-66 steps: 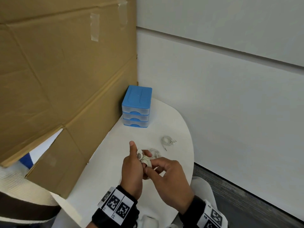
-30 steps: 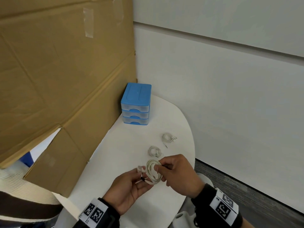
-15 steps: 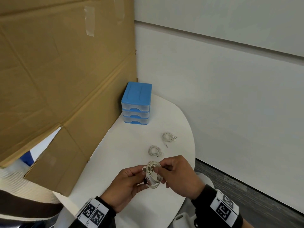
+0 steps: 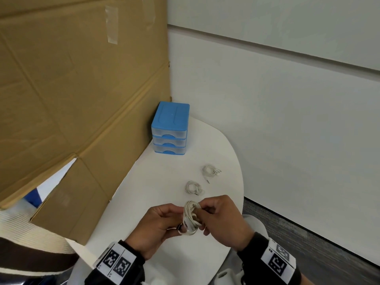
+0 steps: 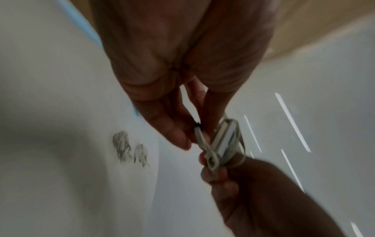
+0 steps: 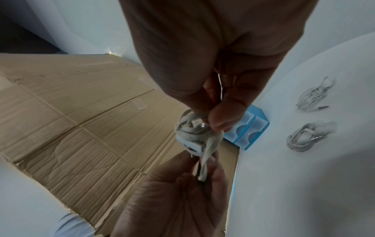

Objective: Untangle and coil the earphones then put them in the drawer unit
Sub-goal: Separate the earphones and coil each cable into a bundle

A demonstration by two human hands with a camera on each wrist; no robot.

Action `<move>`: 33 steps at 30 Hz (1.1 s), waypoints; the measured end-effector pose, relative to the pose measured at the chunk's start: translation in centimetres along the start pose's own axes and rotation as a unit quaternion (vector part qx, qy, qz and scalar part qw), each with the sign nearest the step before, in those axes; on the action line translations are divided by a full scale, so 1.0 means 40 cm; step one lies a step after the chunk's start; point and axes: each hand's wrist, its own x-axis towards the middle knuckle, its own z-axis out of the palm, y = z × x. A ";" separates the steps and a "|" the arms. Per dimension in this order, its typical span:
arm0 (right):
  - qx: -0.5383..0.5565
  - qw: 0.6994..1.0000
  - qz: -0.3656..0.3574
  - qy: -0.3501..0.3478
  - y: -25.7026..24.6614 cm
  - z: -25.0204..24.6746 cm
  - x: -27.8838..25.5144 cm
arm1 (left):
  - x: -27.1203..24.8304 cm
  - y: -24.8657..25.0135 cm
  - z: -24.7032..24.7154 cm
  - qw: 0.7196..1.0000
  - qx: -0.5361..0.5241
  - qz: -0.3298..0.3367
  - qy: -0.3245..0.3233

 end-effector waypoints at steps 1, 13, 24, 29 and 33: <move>0.004 1.000 0.000 0.011 0.002 0.000 0.001 | -0.002 0.003 0.004 0.999 0.022 0.025 0.010; -0.077 0.991 -0.046 0.098 0.007 0.018 -0.012 | -0.038 0.012 0.056 0.977 0.157 0.146 0.015; -0.022 0.999 0.009 0.047 -0.009 0.024 -0.017 | -0.016 0.018 0.021 0.987 0.133 0.087 0.017; 0.008 0.999 0.046 -0.001 -0.004 0.024 -0.010 | -0.012 0.019 0.003 0.991 0.121 0.052 -0.030; 0.011 0.998 0.067 -0.010 -0.005 0.018 -0.008 | -0.011 0.011 0.007 0.994 0.075 0.022 -0.076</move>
